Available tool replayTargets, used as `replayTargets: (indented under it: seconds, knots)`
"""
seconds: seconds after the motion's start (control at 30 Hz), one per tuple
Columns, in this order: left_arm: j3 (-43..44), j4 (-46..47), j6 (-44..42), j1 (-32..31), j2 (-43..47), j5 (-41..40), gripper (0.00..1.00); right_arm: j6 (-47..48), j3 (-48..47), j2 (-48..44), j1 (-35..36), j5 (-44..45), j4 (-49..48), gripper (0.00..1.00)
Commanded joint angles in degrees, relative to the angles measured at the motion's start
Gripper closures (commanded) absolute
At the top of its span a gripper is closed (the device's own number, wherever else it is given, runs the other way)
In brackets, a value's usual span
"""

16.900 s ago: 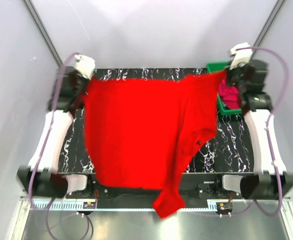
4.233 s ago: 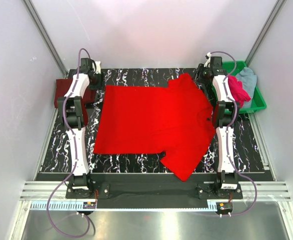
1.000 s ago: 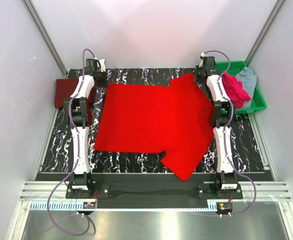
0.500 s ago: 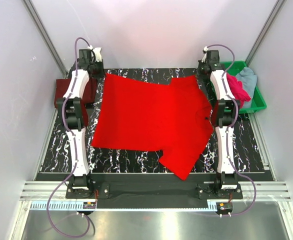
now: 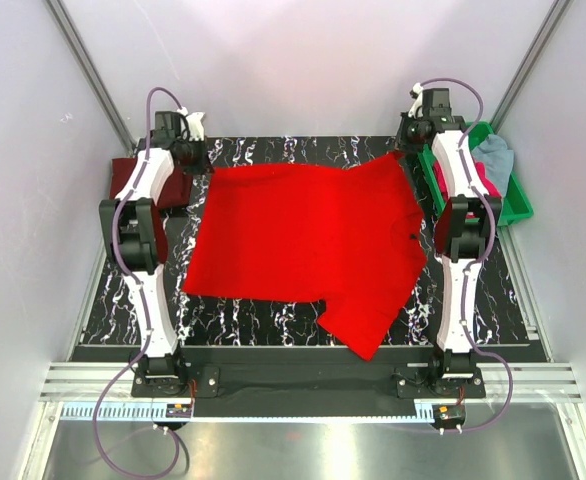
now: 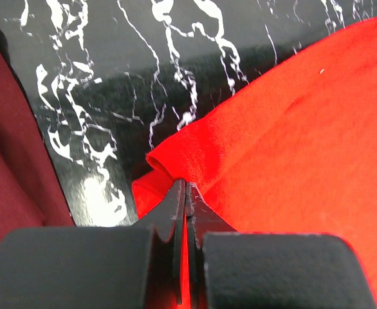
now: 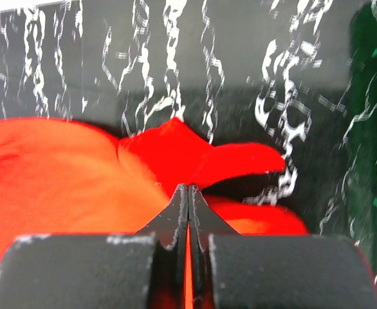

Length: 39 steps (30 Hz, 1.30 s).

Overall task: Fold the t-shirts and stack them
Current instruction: Fold the tshirt

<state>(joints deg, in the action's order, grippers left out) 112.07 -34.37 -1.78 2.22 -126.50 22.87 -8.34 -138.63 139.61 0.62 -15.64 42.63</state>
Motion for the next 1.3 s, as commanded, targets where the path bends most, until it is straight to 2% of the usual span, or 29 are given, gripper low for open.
replayTargets:
  seconds: [0.0,0.67,1.27]
  knots:
    - [-2.4,1.4,-2.5,0.4,7.1,2.2,1.0,-0.1,2.7,-6.8,-0.3,-2.2,1.3,1.0]
    - [-11.0,-1.9,-9.0,1.8,14.5,-1.8,1.0,0.2,16.3,-18.2,-0.3,-5.6,3.5,1.0]
    - [-11.2,-5.9,-11.4,3.0,14.9,-3.3,1.0,1.3,32.3,-30.0,-0.4,-5.0,4.3,1.0]
